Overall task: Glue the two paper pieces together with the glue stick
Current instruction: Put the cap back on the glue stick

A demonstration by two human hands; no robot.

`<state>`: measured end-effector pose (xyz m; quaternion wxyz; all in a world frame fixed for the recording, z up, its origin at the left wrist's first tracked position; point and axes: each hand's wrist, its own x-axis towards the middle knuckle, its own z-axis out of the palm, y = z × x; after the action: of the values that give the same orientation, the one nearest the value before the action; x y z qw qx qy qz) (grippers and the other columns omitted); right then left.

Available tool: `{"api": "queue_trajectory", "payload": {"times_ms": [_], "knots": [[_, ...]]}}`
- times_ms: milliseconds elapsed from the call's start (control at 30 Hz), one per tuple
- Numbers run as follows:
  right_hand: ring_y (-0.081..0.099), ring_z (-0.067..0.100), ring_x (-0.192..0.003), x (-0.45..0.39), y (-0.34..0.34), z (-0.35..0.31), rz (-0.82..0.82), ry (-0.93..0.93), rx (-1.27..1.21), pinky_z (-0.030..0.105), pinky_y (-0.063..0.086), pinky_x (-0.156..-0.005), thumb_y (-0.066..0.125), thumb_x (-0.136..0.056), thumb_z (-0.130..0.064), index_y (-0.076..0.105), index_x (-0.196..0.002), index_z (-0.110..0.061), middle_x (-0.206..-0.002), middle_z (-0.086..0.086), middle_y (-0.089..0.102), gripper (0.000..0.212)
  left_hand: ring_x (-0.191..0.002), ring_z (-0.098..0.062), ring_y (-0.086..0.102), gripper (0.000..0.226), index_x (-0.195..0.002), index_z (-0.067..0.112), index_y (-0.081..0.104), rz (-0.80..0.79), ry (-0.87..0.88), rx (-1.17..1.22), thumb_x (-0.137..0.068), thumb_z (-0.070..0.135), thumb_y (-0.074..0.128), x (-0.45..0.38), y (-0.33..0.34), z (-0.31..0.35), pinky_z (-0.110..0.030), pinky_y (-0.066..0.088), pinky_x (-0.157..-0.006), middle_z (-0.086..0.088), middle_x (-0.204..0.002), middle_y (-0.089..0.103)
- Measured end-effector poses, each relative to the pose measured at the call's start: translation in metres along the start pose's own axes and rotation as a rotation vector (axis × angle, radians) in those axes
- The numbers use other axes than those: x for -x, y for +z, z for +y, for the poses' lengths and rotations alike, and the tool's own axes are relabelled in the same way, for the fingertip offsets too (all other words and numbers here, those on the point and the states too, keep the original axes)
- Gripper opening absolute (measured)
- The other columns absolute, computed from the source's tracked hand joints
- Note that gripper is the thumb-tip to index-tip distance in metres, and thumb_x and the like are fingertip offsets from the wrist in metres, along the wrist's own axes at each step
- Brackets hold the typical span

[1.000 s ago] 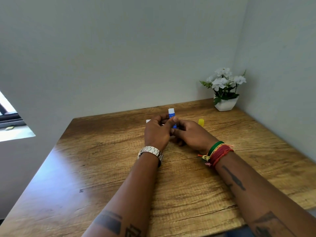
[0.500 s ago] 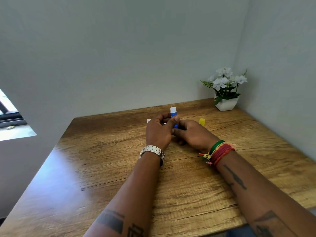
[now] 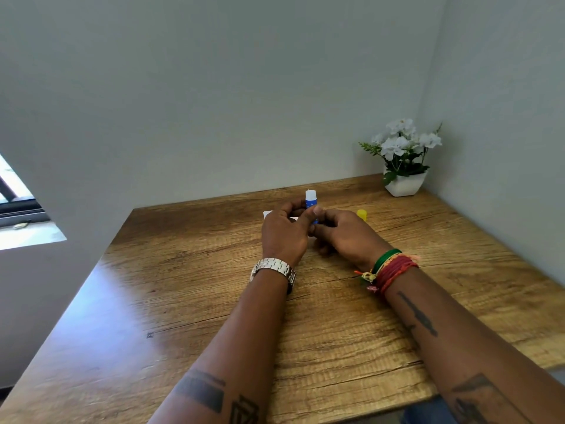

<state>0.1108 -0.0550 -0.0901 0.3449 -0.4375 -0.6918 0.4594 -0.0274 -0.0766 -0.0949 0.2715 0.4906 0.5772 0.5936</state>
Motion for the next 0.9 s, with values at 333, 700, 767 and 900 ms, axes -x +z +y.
{"api": "queue_trajectory", "payload": {"times_ms": [333,700,767,900], "knots": [[0.07,0.012,-0.083,0.0,-0.03,-0.003,0.158,-0.059,0.209,0.031,0.058,-0.071,0.076,-0.09,-0.036,0.072,-0.115,-0.03,-0.098,0.001,0.074,0.026,-0.078,0.003,0.067,0.033,-0.113,0.029,0.074,-0.005,0.021,-0.054,-0.085,0.045,0.077,0.002,0.002,0.001,-0.015,0.046,-0.065,0.017,-0.09,0.074],[0.064,0.024,-0.118,-0.019,-0.054,0.024,0.459,0.125,0.595,0.033,0.047,-0.103,0.075,-0.09,-0.024,0.072,-0.125,-0.02,-0.128,0.005,0.07,0.034,-0.084,0.002,0.062,0.031,-0.118,0.034,0.071,-0.1,0.092,-0.157,-0.089,0.043,0.072,0.01,0.009,0.001,-0.008,0.04,-0.066,0.016,-0.1,0.07],[0.066,0.021,-0.11,-0.018,-0.053,0.021,0.516,0.108,0.5,0.029,0.048,-0.095,0.074,-0.092,-0.024,0.074,-0.119,-0.019,-0.12,0.003,0.073,0.028,-0.087,0.001,0.061,0.03,-0.118,0.034,0.071,-0.105,0.11,-0.182,-0.09,0.041,0.072,0.011,0.008,0.001,-0.011,0.041,-0.068,0.013,-0.106,0.069],[0.073,0.019,-0.093,-0.01,-0.046,0.005,0.438,-0.056,-0.208,0.029,0.062,-0.078,0.072,-0.094,-0.011,0.07,-0.116,-0.015,-0.109,0.009,0.075,0.023,-0.089,0.006,0.057,0.028,-0.118,0.034,0.071,-0.118,0.109,-0.214,-0.091,0.037,0.072,0.009,0.009,0.0,-0.01,0.038,-0.07,0.015,-0.109,0.066]]}}
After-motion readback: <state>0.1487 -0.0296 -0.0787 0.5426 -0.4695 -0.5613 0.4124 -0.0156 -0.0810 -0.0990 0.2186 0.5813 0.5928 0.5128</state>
